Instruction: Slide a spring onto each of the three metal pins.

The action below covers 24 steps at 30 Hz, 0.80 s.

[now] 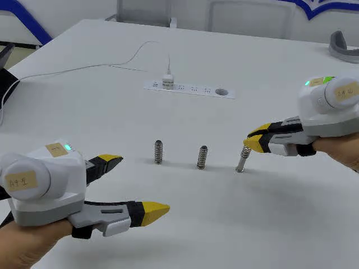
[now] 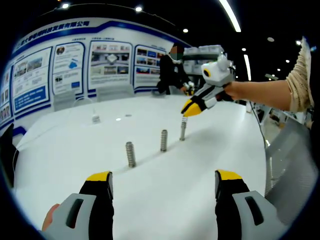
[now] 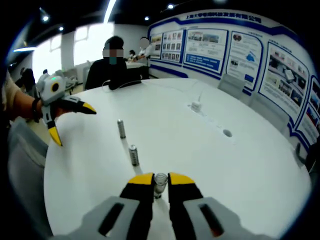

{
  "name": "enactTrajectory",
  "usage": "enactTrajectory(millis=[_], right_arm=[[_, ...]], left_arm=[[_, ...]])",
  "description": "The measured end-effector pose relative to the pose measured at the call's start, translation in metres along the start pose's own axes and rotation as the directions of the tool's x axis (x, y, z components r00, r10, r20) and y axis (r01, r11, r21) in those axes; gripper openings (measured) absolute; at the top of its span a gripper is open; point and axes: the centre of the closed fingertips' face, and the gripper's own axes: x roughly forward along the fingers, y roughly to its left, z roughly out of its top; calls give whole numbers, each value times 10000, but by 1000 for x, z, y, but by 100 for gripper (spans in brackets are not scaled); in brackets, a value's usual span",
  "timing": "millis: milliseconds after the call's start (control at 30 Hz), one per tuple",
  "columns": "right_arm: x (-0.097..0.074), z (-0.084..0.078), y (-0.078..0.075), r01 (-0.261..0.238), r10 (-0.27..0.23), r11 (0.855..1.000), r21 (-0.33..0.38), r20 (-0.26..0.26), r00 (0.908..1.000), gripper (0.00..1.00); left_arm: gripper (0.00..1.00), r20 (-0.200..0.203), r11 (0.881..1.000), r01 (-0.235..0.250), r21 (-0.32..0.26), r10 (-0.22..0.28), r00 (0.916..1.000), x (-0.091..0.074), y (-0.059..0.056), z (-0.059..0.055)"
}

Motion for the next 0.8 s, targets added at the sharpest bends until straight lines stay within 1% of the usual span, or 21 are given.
enactTrajectory(millis=[500, 800], right_arm=[[12, -16, 3, -27, 32, 9997, 254, -202, 9998, 12], [17, -22, 3, -42, 55, 9992, 394, -317, 9995, 12]], left_arm=[[86, -30, 10000, 15, 36, -15, 10000, 0, -1, 0], [86, -32, 10000, 6, 33, -6, 10000, -1, -1, 0]])
